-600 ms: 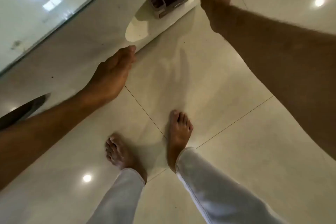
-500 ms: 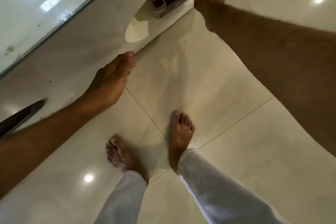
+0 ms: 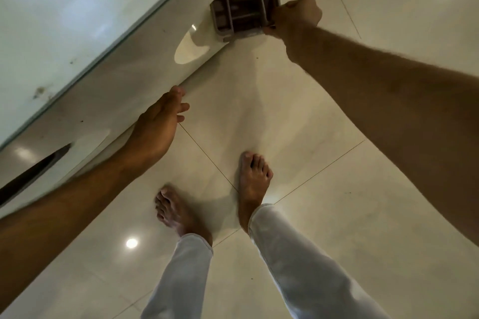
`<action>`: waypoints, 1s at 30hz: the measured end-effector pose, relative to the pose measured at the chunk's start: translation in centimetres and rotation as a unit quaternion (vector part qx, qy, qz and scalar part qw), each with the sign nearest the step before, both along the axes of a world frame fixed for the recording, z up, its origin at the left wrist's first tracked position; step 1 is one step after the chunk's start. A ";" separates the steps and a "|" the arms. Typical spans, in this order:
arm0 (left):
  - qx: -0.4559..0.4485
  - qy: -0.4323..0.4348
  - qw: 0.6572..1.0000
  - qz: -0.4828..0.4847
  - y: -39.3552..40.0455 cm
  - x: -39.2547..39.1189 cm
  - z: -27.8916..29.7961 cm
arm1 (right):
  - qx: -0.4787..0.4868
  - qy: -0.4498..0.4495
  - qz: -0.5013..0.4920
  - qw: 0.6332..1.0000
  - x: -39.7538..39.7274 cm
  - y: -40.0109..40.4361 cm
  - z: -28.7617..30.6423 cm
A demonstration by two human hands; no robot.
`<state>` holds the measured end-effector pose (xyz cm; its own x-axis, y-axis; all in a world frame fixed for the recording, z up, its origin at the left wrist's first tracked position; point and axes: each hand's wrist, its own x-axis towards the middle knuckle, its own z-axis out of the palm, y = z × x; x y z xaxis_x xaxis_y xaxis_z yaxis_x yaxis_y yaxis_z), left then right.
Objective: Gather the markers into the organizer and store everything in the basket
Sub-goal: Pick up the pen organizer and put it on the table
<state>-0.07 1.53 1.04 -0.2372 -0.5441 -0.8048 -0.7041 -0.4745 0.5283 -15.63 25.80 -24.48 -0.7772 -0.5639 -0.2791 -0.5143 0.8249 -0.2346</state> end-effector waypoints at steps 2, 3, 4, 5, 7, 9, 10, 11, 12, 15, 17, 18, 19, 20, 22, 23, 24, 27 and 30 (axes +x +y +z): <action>0.006 0.002 1.000 0.011 0.3 0.0 0.9 | -0.021 -0.196 -0.070 0.978 2.5 4.2 0.3; 0.010 0.001 1.000 0.019 0.4 0.1 1.2 | -0.043 -0.234 -0.118 0.964 2.4 3.6 1.9; 0.012 0.000 1.000 0.022 0.6 0.1 1.8 | -0.083 -0.222 -0.125 0.963 0.7 1.2 5.3; 0.014 -0.001 1.000 0.023 0.7 0.2 2.5 | -0.120 -0.287 -0.192 0.931 -1.9 -2.8 9.7; 0.013 -0.002 1.000 0.027 1.1 0.5 4.2 | -0.115 -0.290 -0.230 0.922 -7.9 -13.0 19.8; 0.007 0.003 1.000 0.025 1.6 0.9 6.6 | -0.132 -0.361 -0.275 0.881 -8.7 -17.0 28.4; 0.002 0.006 1.000 0.027 1.8 1.1 7.6 | -0.127 -0.376 -0.287 0.872 -8.7 -17.1 31.2; -0.005 0.009 0.999 0.035 2.1 1.2 8.8 | -0.110 -0.381 -0.265 0.879 -8.2 -16.5 33.1; -0.013 0.012 0.999 0.048 2.4 1.3 10.3 | -0.091 -0.366 -0.248 0.892 -7.1 -15.2 34.5; -0.012 0.012 0.995 0.098 3.4 1.5 14.6 | -0.049 -0.374 -0.202 0.904 -4.8 -12.1 39.2; -0.014 0.012 0.993 0.118 4.3 2.1 17.5 | -0.042 -0.378 -0.177 0.908 -4.2 -11.9 42.1; -0.016 0.012 0.993 0.115 4.9 2.4 18.8 | -0.040 -0.377 -0.163 0.911 -3.7 -11.7 43.4; -0.018 0.014 0.993 0.115 5.4 2.8 20.3 | -0.042 -0.383 -0.156 0.909 -2.8 -11.4 44.8; -0.021 0.016 0.993 0.115 5.8 3.2 21.4 | -0.036 -0.384 -0.152 0.910 -2.1 -11.1 46.1; -0.035 0.020 0.991 0.130 6.4 4.6 23.7 | -0.043 -0.379 -0.149 0.912 -0.4 -11.1 48.8; -0.046 0.017 0.989 0.138 6.5 5.5 24.6 | -0.050 -0.379 -0.143 0.913 0.5 -11.2 50.1; -0.059 0.013 0.986 0.154 6.7 6.6 25.8 | -0.048 -0.376 -0.122 0.917 1.6 -11.5 51.6; -0.078 0.003 0.971 0.226 7.2 9.7 28.8 | -0.055 -0.362 -0.065 0.928 5.5 -11.9 55.6; -0.068 0.018 0.947 0.314 6.7 13.3 32.0 | -0.075 -0.383 -0.048 0.920 9.4 -13.1 59.0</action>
